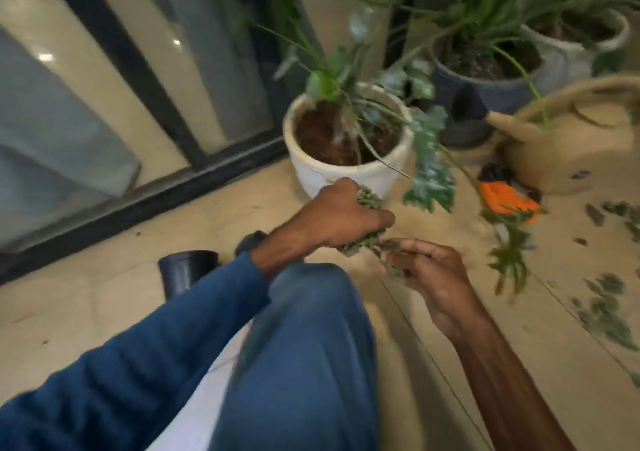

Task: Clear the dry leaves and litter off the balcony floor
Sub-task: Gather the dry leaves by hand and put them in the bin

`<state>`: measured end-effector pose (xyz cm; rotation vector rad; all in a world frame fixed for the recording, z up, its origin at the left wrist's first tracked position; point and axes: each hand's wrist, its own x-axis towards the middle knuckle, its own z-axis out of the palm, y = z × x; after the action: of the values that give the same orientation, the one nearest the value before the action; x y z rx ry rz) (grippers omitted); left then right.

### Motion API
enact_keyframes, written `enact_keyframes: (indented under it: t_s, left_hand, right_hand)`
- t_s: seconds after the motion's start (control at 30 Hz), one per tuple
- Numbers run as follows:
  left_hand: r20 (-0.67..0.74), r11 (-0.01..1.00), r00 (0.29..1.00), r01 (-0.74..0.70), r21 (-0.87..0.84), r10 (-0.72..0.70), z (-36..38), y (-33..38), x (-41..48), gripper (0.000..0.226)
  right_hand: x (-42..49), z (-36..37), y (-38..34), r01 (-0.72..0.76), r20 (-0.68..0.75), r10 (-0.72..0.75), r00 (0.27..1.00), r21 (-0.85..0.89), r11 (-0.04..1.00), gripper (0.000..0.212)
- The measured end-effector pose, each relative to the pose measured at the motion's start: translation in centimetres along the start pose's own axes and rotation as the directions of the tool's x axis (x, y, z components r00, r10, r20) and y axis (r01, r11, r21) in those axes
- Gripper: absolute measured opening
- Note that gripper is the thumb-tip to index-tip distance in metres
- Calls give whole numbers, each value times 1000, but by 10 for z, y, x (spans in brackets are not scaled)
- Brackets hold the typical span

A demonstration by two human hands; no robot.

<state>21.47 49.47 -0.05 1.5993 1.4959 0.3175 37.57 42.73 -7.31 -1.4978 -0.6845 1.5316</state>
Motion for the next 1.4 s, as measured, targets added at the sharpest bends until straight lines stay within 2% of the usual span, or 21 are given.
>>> enact_keyframes:
  t_s: [0.07,0.17,0.23,0.33,0.4,0.43,0.53,0.57,0.8,1.03,1.17,1.3,1.4]
  left_hand:
    - [-168,986,983,42,-162,-70,-44,-28,-30,45]
    - [-335,925,913,103,-365,-234,-88,-72,-88,44]
    - [-397,856,845,129,-500,-359,-105,-103,-131,36]
    - [-432,773,773,115,-624,-464,-122,-139,-180,27]
    - [-428,748,750,133,-651,-505,-128,-158,-197,30]
    - [-447,730,716,127,-672,-536,-134,-170,-207,32]
    - [-444,711,701,128,-692,-558,-140,-184,-213,30]
    - [-461,694,671,113,-711,-581,-145,-189,-215,27]
    - [-568,602,445,-78,-795,-692,-160,-214,-223,28]
    - [-586,565,185,-156,-810,-789,-183,-230,-314,28]
    - [-580,566,0,-217,-795,-815,-201,-246,-374,28]
    - [-548,559,-120,-252,-790,-828,-232,-278,-415,27]
    - [-563,604,-220,-260,-753,-796,-281,-329,-442,32]
  right_hand:
    - [-7,42,-26,25,107,-24,994,-15,1000,18]
    - [-22,110,-50,39,284,-25,958,-42,998,18]
    - [-33,158,-56,50,386,-22,922,-61,997,18]
    - [-44,219,-57,40,468,12,884,-101,994,19]
    - [-50,249,-57,43,518,18,855,-107,993,20]
    - [-52,269,-53,54,564,30,825,-131,990,20]
    - [-58,283,-49,67,571,32,820,-152,986,22]
    - [-57,292,-47,62,598,42,801,-153,986,23]
    - [-50,361,-24,45,727,137,673,-225,973,21]
    - [-121,442,-7,61,847,260,464,-323,944,18]
    - [-174,497,-1,104,882,322,345,-377,920,17]
    - [-213,554,16,132,878,387,281,-435,891,15]
    - [-234,622,38,164,886,418,201,-451,877,15]
